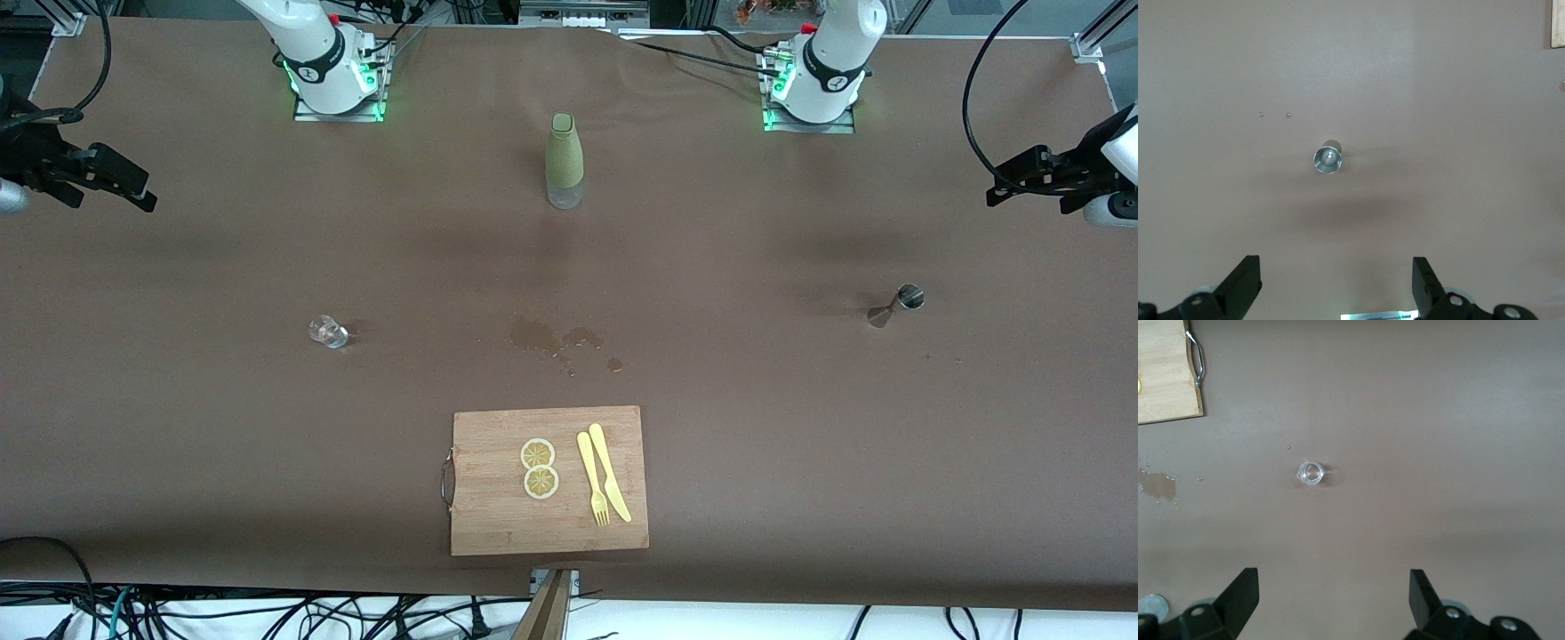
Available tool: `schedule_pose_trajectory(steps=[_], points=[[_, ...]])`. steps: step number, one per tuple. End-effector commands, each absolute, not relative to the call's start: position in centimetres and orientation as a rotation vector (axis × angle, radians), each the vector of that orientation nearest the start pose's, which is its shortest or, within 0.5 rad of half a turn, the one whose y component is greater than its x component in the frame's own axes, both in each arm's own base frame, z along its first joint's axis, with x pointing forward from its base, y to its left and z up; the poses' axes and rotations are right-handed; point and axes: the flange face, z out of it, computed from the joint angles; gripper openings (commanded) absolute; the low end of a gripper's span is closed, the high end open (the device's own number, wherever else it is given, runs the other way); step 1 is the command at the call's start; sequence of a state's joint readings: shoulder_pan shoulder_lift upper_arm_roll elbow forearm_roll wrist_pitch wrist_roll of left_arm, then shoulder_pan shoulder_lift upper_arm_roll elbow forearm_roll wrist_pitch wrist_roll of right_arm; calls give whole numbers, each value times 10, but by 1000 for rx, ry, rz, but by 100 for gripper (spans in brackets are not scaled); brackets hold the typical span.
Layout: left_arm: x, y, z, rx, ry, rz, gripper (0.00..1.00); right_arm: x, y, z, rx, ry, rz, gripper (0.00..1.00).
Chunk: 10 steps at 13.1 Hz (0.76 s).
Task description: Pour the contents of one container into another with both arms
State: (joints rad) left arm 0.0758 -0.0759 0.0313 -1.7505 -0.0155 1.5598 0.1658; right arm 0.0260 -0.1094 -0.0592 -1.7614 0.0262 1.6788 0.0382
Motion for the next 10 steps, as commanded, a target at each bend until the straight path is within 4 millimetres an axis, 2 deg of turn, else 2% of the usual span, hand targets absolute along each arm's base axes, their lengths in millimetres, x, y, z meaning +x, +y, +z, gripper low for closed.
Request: schedule_pose_trajectory(steps=[1, 7, 8, 10], points=[[519, 54, 588, -3187, 111, 149, 100, 529, -15, 608, -3115, 126, -30, 100], [520, 56, 587, -3177, 116, 146, 100, 528, -16, 605, -3116, 116, 10, 100], [519, 56, 586, -3176, 116, 153, 100, 529, -12, 593, -3113, 111, 95, 100], [519, 56, 587, -3176, 113, 146, 100, 530, -5, 594, -3106, 99, 125, 100]])
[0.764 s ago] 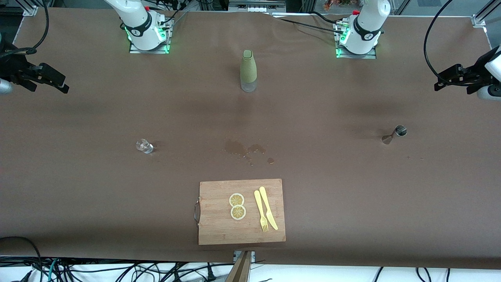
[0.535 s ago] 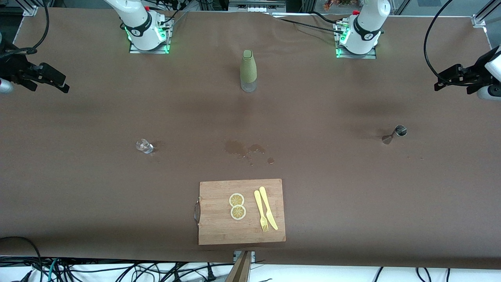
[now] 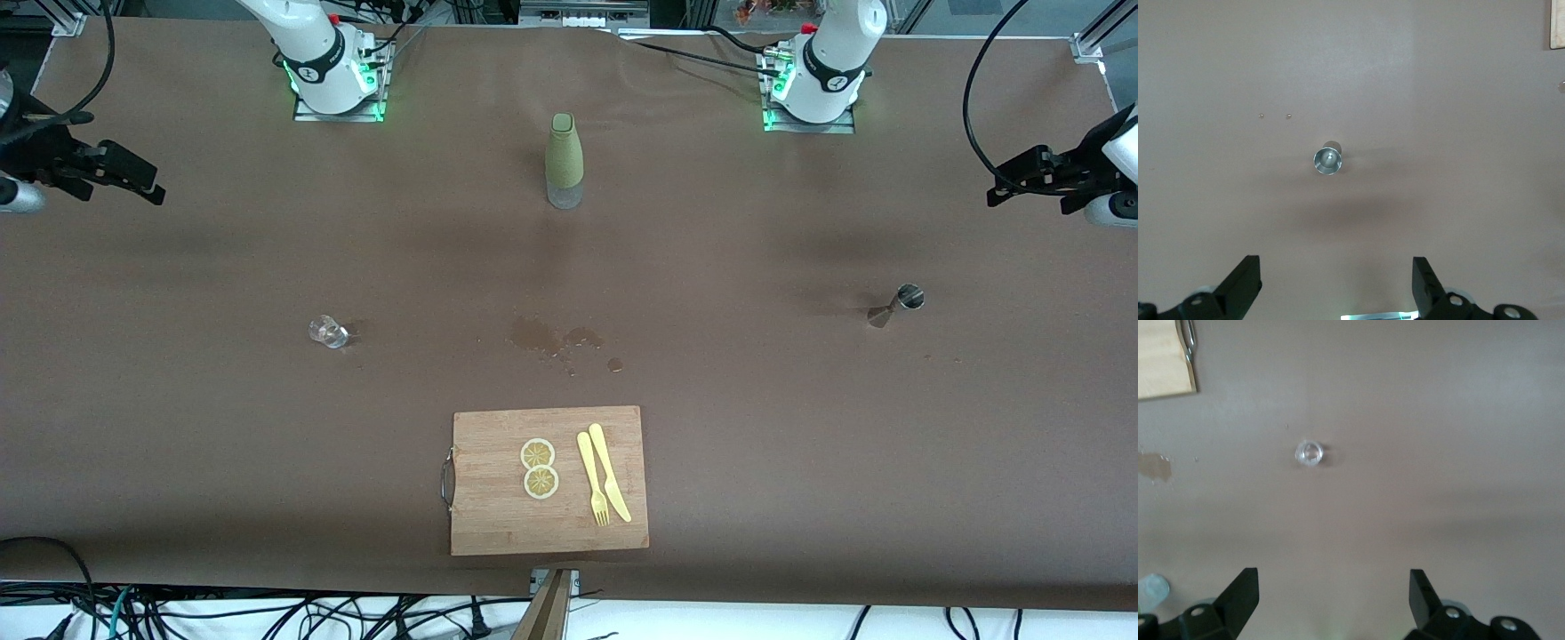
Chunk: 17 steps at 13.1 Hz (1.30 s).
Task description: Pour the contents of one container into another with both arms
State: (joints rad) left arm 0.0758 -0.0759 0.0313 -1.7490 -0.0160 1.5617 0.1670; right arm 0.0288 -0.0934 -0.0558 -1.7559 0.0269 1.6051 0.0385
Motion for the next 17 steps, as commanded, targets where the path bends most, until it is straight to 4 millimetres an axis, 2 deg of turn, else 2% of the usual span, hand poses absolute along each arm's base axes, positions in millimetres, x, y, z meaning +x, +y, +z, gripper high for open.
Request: schedule_pose_trajectory(steps=[1, 3, 4, 6, 7, 10, 11, 13, 15, 17], points=[[519, 56, 587, -3176, 113, 149, 100, 533, -5, 588, -3108, 97, 144, 100], [519, 56, 586, -3176, 113, 151, 100, 533, -1, 584, -3111, 54, 168, 100], [519, 56, 586, -3176, 111, 151, 100, 538, -2, 575, -3112, 16, 191, 100], [519, 56, 586, -3176, 111, 151, 100, 546, -15, 561, -3093, -101, 227, 100], [519, 56, 586, -3176, 111, 151, 100, 547, -30, 560, -3073, -218, 223, 100], [521, 62, 581, -3175, 94, 166, 100, 556, -77, 525, -2930, -543, 248, 100], [524, 66, 576, -3171, 87, 176, 100, 560, -91, 508, -2845, -642, 234, 100], [535, 85, 561, -3096, 96, 140, 100, 568, -119, 474, -2687, -774, 177, 100], [545, 104, 540, -3080, 188, 141, 100, 572, -144, 443, -2590, -870, 126, 100], [550, 130, 525, -3071, 207, 137, 100, 578, -167, 408, -2448, -986, -1, 100]])
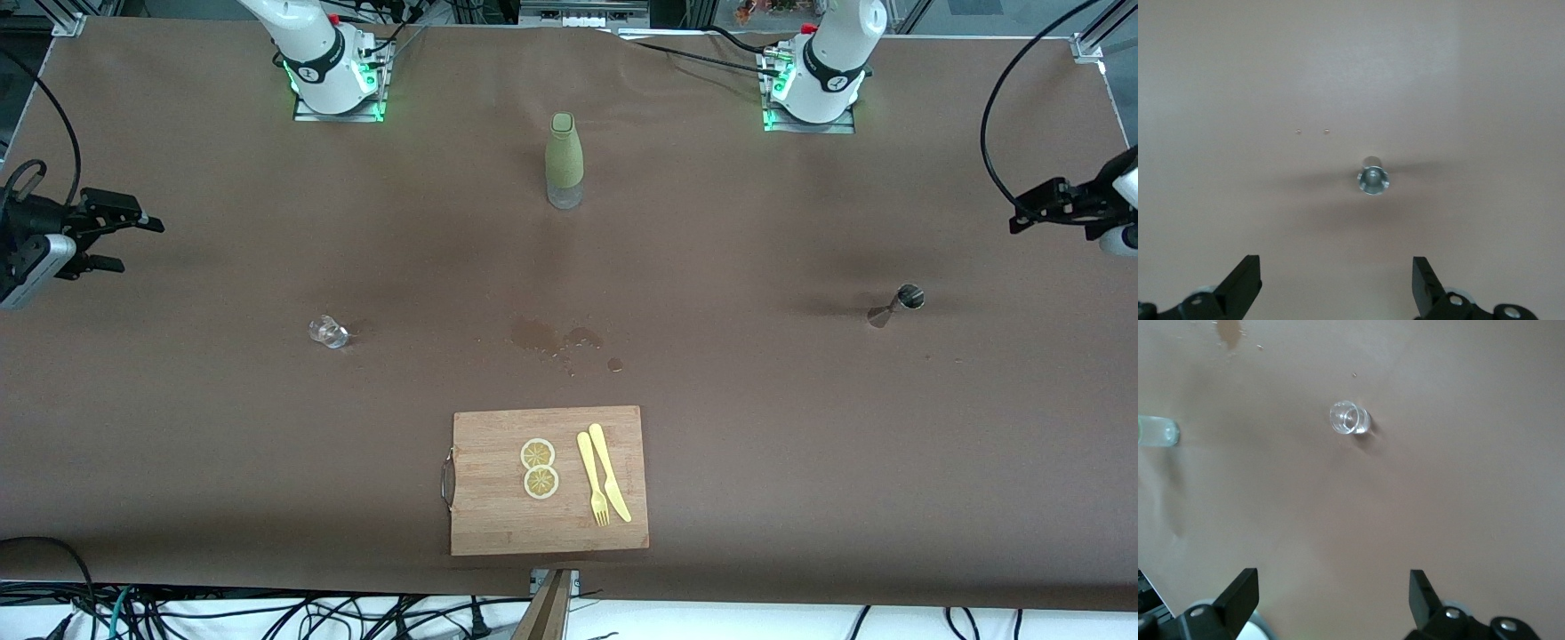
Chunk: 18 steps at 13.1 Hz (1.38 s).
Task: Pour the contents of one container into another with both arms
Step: 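Reach the right gripper to the glass cup while the left gripper reaches the jigger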
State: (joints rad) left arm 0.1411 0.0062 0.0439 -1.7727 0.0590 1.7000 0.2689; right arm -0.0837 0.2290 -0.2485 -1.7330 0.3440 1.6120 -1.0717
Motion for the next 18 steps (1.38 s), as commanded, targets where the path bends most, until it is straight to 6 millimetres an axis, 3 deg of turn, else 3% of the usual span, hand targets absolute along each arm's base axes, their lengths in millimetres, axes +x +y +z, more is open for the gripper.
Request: schedule_pose_trajectory(steps=[1, 4, 6, 8, 11, 14, 18], points=[[553, 140, 516, -3068, 266, 131, 100, 580, -176, 391, -2379, -1049, -67, 100], [562, 179, 477, -3081, 454, 80, 100, 585, -191, 323, -2136, -1213, -274, 100], [560, 195, 457, -3094, 569, 75, 100, 591, -184, 271, -1950, -1341, -445, 100], [556, 217, 427, -3135, 650, 24, 100, 593, -177, 233, -1829, -1418, -565, 100], [556, 240, 385, -3180, 903, -56, 100, 592, -153, 178, -1680, -1443, -692, 100], [554, 266, 343, -3149, 1163, -177, 100, 594, -121, 150, -1569, -1470, -759, 100], [541, 283, 285, -3184, 1337, -255, 100, 603, -104, 117, -1507, -1473, -825, 100]])
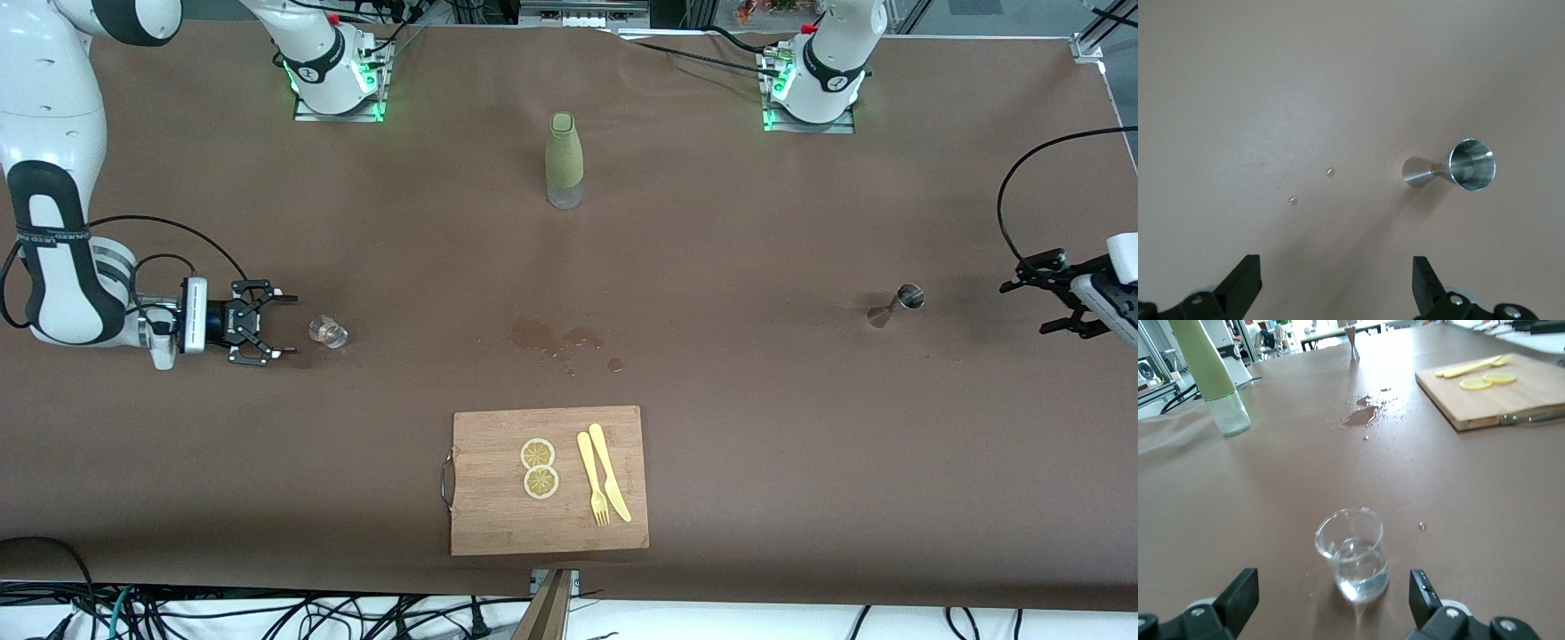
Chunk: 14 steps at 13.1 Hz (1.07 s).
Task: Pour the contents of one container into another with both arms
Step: 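Reach the right gripper to the glass cup while the left gripper reaches the jigger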
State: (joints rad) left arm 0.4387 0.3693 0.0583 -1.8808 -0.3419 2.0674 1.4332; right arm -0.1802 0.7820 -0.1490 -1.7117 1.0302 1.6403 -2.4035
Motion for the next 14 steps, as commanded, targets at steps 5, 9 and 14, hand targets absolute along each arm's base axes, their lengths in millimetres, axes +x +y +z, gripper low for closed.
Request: schedule_pose_trajectory(steps=[5, 9, 14], points=[[516, 297, 231, -3014, 1780, -674, 100, 605, -85, 92, -1449, -1457, -853, 100], [493, 300, 192, -2762, 2138, -967, 100, 602, -71, 76, -1425, -1432, -868, 100], [477, 275, 152, -2641, 2316, -1185, 100, 600, -44, 66, -1377, -1412, -863, 99]])
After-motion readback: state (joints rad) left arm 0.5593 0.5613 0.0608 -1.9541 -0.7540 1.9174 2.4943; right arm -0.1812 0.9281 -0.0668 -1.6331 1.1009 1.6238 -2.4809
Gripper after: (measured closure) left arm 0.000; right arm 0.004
